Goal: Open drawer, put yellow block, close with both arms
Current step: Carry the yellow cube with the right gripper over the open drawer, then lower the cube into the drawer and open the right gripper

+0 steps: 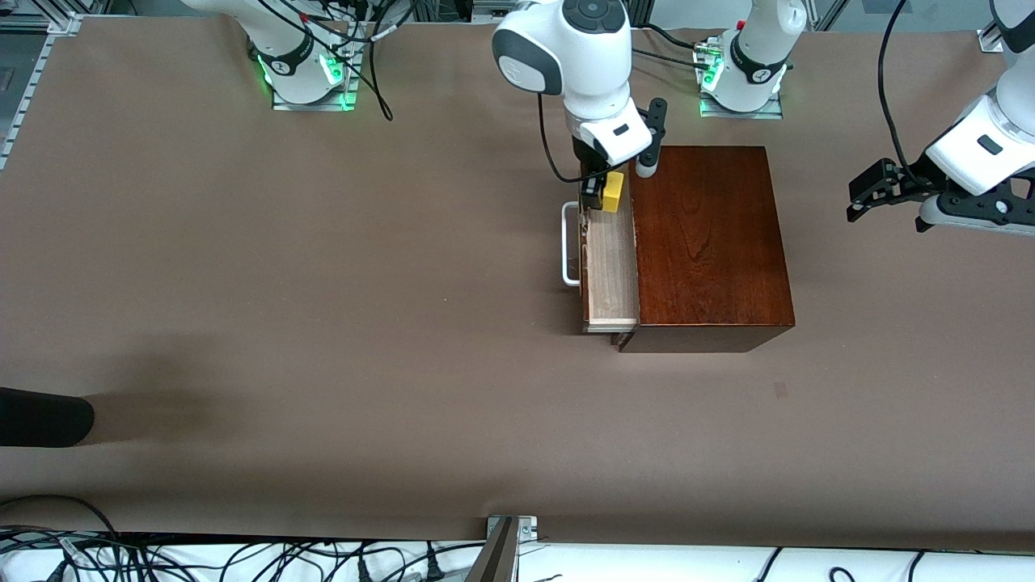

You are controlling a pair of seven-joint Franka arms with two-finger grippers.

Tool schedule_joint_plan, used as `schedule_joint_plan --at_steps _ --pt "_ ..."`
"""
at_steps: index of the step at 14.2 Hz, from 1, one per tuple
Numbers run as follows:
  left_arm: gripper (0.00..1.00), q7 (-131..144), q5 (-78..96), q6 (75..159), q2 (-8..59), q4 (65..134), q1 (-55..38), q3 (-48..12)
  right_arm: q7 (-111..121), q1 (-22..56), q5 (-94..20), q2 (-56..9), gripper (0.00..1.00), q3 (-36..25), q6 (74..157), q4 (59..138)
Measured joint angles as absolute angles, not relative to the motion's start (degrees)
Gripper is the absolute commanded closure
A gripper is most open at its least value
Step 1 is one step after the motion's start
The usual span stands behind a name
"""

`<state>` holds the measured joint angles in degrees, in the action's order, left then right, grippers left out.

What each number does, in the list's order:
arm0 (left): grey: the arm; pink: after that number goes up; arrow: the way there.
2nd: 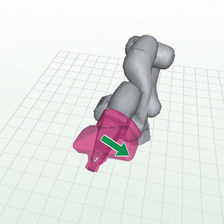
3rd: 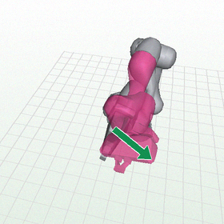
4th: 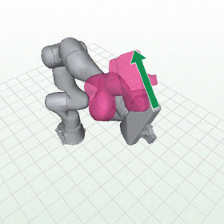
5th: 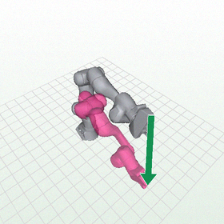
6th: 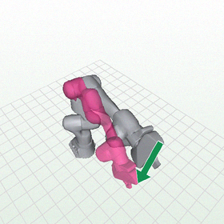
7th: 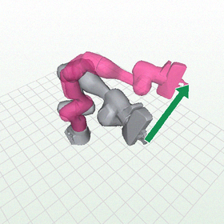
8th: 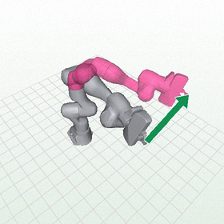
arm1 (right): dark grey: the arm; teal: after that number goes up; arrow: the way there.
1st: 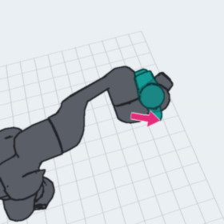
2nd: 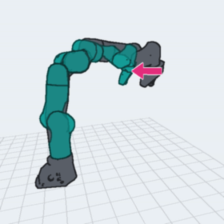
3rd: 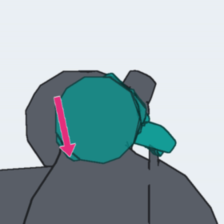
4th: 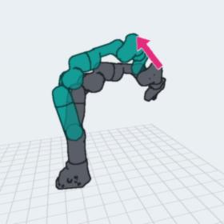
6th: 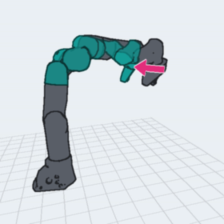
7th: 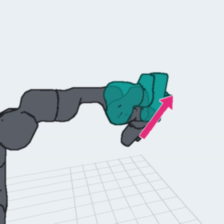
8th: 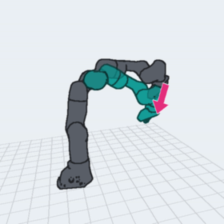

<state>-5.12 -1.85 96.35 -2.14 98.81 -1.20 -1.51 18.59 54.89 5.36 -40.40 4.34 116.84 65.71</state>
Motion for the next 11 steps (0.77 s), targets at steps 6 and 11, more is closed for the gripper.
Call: schedule_joint_plan --at_steps 6,11 --pt "0.0 -5.12 -1.85 96.2 -2.14 98.72 -1.63 -1.51 20.26 56.17 9.38 -43.06 1.0 4.33 119.72 65.51" --pt "0.0 -5.12 -1.85 96.11 -2.14 98.72 -1.67 -1.51 21.53 56.82 11.92 -44.81 1.0 4.32 122.84 65.48"
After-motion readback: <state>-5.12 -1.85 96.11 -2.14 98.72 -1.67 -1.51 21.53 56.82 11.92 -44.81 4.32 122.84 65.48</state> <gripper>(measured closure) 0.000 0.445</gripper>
